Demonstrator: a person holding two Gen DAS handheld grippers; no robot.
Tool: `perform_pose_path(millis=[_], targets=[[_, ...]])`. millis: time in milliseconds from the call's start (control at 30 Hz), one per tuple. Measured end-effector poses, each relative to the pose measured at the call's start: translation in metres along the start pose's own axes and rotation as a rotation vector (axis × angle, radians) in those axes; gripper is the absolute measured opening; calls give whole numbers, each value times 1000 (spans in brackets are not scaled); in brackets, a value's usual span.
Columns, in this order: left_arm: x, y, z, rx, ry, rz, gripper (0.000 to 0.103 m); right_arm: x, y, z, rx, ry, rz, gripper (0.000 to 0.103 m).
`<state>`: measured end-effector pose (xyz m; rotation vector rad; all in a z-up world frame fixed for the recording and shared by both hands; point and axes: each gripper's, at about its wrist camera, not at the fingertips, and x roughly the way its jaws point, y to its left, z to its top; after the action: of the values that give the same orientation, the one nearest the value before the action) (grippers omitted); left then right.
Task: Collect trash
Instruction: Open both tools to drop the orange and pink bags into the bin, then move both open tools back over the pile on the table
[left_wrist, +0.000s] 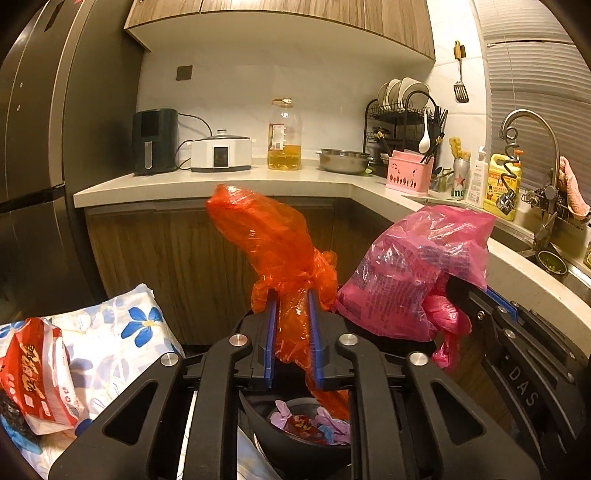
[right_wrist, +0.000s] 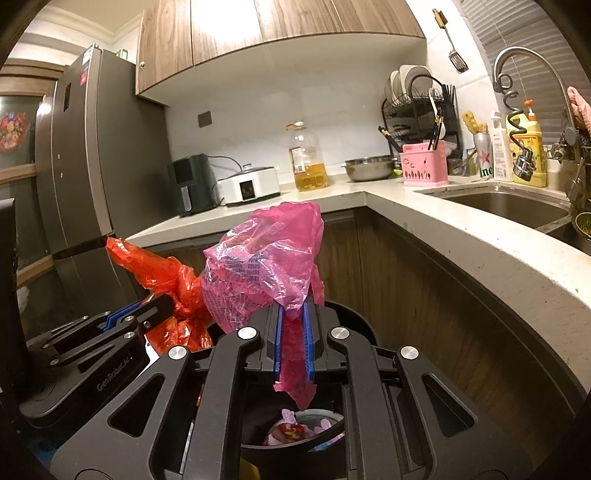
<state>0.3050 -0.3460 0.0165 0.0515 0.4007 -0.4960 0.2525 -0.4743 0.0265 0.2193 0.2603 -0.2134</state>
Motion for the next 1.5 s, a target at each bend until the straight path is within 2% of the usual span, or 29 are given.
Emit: perform_pose_path(millis=[33, 100, 167, 233, 300, 367, 467, 533, 600, 867, 1167, 1333, 1500], targets=[[1, 1, -1, -1, 2, 1, 21, 1, 0, 0, 1, 4, 1, 16], [1, 2, -2, -3, 3, 7, 32, 4, -1, -1, 1, 11, -3, 21], [2, 3, -3, -6, 2, 9, 40, 6, -3, -2, 4, 18, -9, 31], [3, 4, -3, -7, 3, 10, 42, 8, -4, -4, 9, 23, -9, 37], [4, 5, -4, -10, 7, 13, 50, 10, -6, -5, 11, 28, -15, 40], [4, 8, -5, -18, 11, 15, 51, 10, -7, -7, 15, 33, -20, 44], [4, 12, -7, -32, 14, 30, 63, 10, -9, -10, 16, 36, -29, 52], [1, 15, -9, -45, 12, 36, 66, 10, -10, -11, 16, 41, -33, 55], [-2, 20, -11, -57, 11, 54, 74, 9, -11, -13, 14, 48, -42, 60], [-19, 31, -16, -89, 4, 94, 78, 11, -9, -28, -10, 109, -67, 74], [-45, 40, -22, -103, -7, 125, 80, 4, -3, -50, -34, 169, -81, 83], [-63, 51, -27, -129, -12, 144, 81, -5, -5, -63, -25, 203, -88, 83], [-85, 58, -35, -124, -16, 195, 84, -20, -2, -66, -17, 194, -87, 83]])
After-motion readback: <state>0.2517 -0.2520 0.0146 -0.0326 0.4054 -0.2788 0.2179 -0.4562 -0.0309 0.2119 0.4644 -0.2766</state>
